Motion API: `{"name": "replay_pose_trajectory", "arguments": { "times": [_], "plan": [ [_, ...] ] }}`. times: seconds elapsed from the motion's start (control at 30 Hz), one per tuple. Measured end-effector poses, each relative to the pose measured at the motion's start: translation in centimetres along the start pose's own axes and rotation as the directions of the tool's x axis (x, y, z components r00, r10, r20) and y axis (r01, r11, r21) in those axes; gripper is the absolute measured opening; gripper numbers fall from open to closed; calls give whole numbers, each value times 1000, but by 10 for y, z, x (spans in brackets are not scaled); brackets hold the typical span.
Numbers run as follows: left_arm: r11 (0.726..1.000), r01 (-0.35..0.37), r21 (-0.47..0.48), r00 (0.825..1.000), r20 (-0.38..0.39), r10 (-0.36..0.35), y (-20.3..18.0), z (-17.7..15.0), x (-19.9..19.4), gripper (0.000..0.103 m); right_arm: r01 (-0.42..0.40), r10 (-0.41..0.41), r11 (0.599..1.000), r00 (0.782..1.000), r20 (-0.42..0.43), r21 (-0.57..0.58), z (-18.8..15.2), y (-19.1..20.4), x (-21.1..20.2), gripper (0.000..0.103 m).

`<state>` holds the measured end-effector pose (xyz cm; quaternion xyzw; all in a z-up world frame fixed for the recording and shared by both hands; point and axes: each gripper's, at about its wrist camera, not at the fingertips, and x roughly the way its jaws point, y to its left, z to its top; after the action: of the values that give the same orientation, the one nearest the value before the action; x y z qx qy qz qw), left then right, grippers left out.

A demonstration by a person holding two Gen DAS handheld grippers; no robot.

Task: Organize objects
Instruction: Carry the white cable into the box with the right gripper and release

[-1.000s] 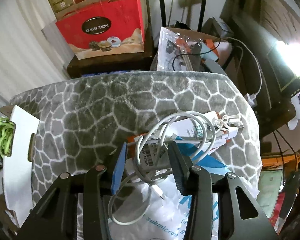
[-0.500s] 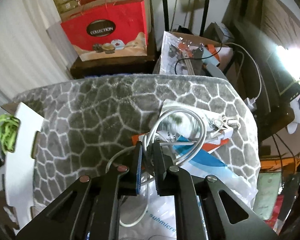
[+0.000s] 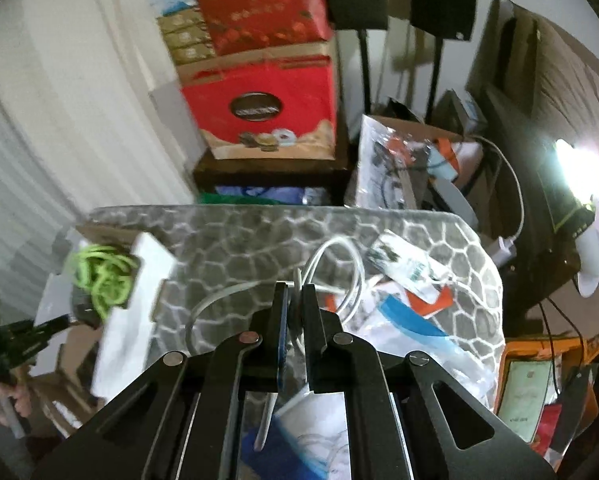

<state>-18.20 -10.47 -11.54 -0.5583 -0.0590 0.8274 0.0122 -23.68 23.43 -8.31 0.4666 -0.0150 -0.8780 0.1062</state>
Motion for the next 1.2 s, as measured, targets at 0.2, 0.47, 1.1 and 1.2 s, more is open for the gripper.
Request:
{"name": "replay_pose_trajectory", "arguments": {
  "times": [0.2,0.47,1.1,1.2],
  "plan": [
    [1000,0,0,1000,0,0,0,0,0,12,-46,49,996,998,27,-77,0,37,-17,6],
    [1000,-3,1,1000,0,3,0,-1,0,12,-122,134,976,990,53,-181,-2,92,-42,6],
    [1000,9,-15,1000,-3,-9,2,-2,0,12,-256,286,904,957,39,-343,-15,205,-55,6],
    [1000,13,-17,1000,-4,-13,3,-1,1,12,-275,299,891,954,10,-362,-26,219,-43,6]
  ]
}}
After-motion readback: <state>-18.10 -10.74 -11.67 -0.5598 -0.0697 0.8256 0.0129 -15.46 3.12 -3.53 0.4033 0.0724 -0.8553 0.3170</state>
